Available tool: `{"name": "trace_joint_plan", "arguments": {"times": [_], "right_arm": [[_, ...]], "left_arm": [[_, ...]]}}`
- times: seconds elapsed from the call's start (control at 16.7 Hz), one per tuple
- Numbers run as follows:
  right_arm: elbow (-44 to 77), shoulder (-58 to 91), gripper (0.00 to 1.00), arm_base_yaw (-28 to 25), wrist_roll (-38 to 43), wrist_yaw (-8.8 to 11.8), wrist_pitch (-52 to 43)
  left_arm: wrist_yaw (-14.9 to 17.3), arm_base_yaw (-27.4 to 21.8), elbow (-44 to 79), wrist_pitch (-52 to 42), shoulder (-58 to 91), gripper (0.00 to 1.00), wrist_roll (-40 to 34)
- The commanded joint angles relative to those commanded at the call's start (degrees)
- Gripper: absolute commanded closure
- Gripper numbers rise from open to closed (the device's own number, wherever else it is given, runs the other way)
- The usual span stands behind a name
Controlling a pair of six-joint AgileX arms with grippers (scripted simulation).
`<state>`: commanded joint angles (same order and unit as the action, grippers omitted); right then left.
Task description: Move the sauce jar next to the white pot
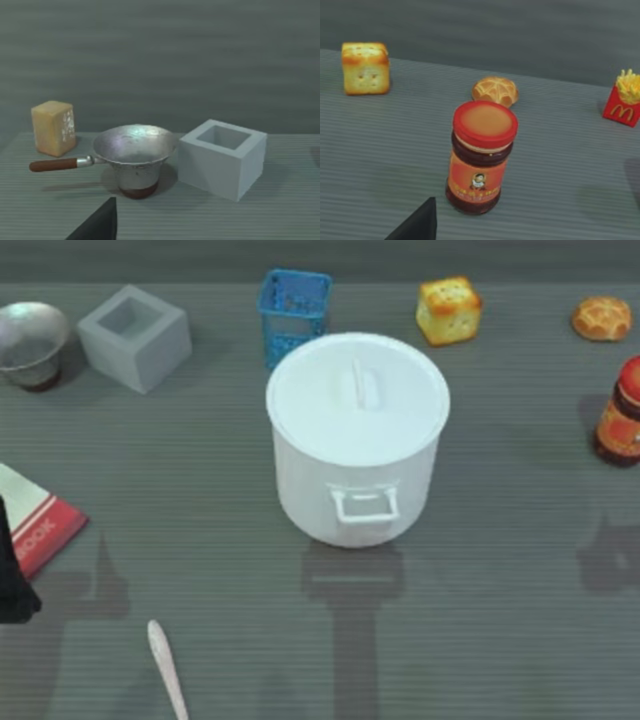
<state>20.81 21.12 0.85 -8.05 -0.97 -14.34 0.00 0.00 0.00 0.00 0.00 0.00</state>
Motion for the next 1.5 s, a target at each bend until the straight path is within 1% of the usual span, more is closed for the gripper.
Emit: {"name": "trace_joint_plan", "arguments": {"times": [0.24,0.72,0.96,1.2,1.32,1.5], "right_arm": [[22.1,23.0,0.0,-0.2,-7.8,0.1,-14.0],[72.4,76.2,0.0,-1.2,-25.2,0.6,-45.1],[93.2,98.0,0.0,-1.3,-32.2,0.7,-57.7],[107.0,112.5,0.0,-1.2,-36.9,0.5,-66.2],[110.4,116.2,0.0,-1.2,-38.1,0.4,-68.5],[111.6,117.5,0.0,-1.1,-38.6,0.4,-69.3]], "left_arm": [[0.0,0.0,0.0,0.0,0.0,0.0,0.0],[0.0,0.0,0.0,0.0,0.0,0.0,0.0],[0.0,0.0,0.0,0.0,0.0,0.0,0.0],[0.0,0.0,0.0,0.0,0.0,0.0,0.0],[0.0,0.0,0.0,0.0,0.0,0.0,0.0],[0.0,0.0,0.0,0.0,0.0,0.0,0.0]]}}
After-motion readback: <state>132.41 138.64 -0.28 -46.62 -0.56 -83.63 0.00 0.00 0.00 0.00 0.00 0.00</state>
